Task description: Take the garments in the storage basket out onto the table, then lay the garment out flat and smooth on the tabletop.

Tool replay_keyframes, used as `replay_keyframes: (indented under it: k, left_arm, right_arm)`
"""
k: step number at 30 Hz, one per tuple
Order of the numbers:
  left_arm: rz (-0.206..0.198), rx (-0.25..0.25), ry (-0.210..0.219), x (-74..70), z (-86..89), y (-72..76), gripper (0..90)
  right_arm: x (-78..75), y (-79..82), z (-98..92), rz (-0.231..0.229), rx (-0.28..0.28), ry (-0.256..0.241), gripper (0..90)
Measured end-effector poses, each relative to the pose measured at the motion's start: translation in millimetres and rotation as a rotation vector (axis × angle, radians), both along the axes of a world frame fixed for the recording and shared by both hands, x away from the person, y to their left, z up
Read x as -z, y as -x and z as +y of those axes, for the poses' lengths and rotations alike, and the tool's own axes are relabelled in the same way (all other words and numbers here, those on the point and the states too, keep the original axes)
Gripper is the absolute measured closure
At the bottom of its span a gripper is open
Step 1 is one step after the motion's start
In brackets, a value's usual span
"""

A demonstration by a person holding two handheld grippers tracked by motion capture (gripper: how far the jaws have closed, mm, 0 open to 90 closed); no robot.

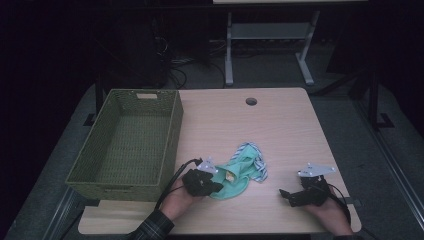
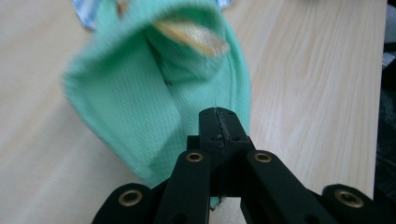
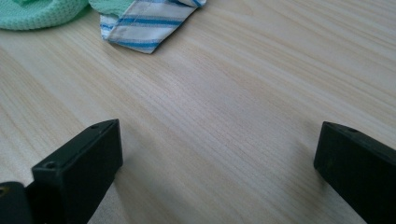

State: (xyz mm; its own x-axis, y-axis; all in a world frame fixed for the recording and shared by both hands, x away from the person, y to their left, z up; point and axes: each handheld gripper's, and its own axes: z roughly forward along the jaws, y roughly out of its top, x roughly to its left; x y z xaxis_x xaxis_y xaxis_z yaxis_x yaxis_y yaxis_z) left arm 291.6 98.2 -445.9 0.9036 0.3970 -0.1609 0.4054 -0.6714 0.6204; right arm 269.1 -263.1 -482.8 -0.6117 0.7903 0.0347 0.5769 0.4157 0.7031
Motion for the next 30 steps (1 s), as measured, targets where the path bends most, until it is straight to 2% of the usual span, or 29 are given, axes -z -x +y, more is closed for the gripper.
replay_keyframes:
  k: [3, 5, 6, 8, 9, 11, 14, 15, 22, 23, 28, 30]
  left_arm:
    - [-0.006, -0.003, -0.037, 7.5, -4.3, 3.2, 89.4]
    - [-0.014, 0.013, -0.064, 9.9, -5.5, 2.3, 89.4]
    - [-0.005, -0.001, -0.043, 10.8, -6.5, 2.9, 89.4]
    - [-0.012, 0.013, -0.056, 10.4, -6.0, 2.2, 89.5]
    - [-0.012, 0.013, -0.056, 10.4, -6.0, 2.3, 89.4]
    - [-0.012, 0.010, -0.051, 10.6, -6.6, 2.7, 89.5]
    - [-0.007, 0.017, -0.049, 10.8, -5.8, 1.4, 89.4]
    - [0.000, 0.007, -0.037, 11.3, -6.2, 1.7, 89.4]
    - [0.003, 0.004, -0.035, 11.5, -6.0, 1.5, 89.4]
    - [0.003, 0.005, -0.036, 11.4, -6.0, 1.5, 89.4]
    - [0.004, 0.005, -0.040, 11.1, -6.3, 1.4, 89.4]
    - [0.005, 0.005, -0.039, 11.2, -6.2, 1.3, 89.4]
  right_arm:
    - [0.0, -0.1, 0.0, -0.001, -0.001, 0.001, 0.8]
    - [0.0, 0.0, 0.0, -0.001, 0.000, 0.001, 0.9]
    - [-0.1, 0.1, 0.3, 0.000, 0.001, 0.001, 0.9]
    - [-2.5, 0.1, 1.5, 0.017, -0.003, 0.010, 4.7]
    - [-4.8, 0.0, 1.8, 0.011, -0.017, 0.012, 6.8]
    - [-7.4, -0.5, 2.7, 0.009, -0.019, -0.006, 7.8]
    - [-12.5, -3.3, 5.0, 0.005, -0.035, -0.052, 14.1]
    - [-14.2, -5.5, 7.6, 0.007, -0.037, -0.062, 14.7]
    - [-19.2, -17.4, 24.0, 0.002, -0.071, -0.109, 23.3]
    - [-19.1, -19.1, 27.1, 0.014, -0.077, -0.119, 23.6]
    - [-16.8, -26.5, 38.4, 0.036, -0.088, -0.116, 28.5]
    - [-16.2, -29.6, 42.0, 0.032, -0.095, -0.122, 30.9]
